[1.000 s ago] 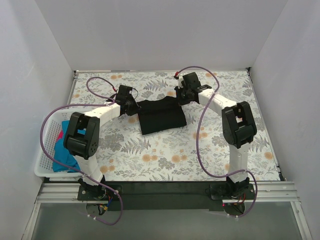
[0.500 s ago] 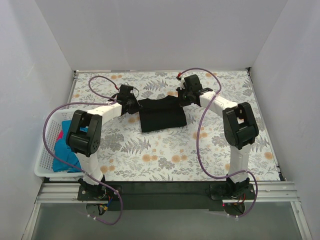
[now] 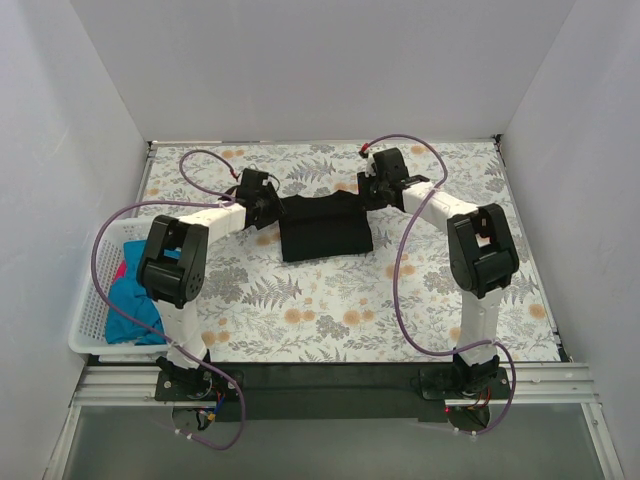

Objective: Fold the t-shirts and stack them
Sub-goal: Fold the tshirt

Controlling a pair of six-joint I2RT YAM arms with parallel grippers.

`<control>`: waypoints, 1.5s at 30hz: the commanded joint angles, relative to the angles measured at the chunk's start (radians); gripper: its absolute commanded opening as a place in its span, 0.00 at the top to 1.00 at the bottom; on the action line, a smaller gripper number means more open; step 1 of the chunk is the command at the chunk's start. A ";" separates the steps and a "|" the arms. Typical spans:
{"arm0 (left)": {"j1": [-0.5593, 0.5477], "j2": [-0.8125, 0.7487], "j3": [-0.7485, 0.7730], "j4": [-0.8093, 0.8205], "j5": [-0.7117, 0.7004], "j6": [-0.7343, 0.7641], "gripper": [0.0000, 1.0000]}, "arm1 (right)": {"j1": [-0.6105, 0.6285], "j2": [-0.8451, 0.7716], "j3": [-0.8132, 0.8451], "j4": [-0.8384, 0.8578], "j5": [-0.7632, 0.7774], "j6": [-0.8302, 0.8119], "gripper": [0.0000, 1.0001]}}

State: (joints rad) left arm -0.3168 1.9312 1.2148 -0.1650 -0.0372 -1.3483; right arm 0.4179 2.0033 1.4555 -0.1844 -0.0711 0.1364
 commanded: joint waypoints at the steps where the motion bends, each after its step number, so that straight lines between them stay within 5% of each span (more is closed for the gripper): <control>1: 0.004 -0.116 0.038 -0.013 -0.070 0.041 0.54 | -0.022 -0.084 -0.014 0.019 0.045 0.015 0.68; 4: -0.010 -0.191 0.035 -0.027 -0.081 0.054 0.38 | -0.021 -0.129 -0.026 0.019 0.036 0.023 0.66; 8: -0.041 -0.297 -0.006 -0.059 -0.075 0.048 0.35 | -0.019 -0.198 -0.075 0.033 -0.038 0.025 0.64; 12: -0.079 -0.356 -0.087 -0.061 -0.027 0.025 0.41 | -0.018 -0.238 -0.144 0.077 -0.117 0.037 0.64; 19: -0.111 -0.272 -0.132 -0.022 0.034 0.052 0.71 | -0.018 -0.193 -0.188 0.148 -0.341 0.042 0.64; 31: -0.071 0.050 0.161 -0.024 0.020 0.104 0.80 | -0.071 0.049 0.002 0.160 -0.386 0.037 0.65; 39: -0.048 0.251 0.363 -0.027 0.036 0.115 0.75 | -0.160 0.161 0.112 0.235 -0.410 0.146 0.64; 45: -0.047 0.299 0.445 -0.010 0.098 0.109 0.55 | -0.208 0.195 0.132 0.290 -0.459 0.279 0.64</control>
State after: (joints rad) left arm -0.3683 2.2284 1.6188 -0.1806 0.0353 -1.2514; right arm 0.2234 2.1841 1.5570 0.0399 -0.4828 0.3267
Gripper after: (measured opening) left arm 0.421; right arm 0.358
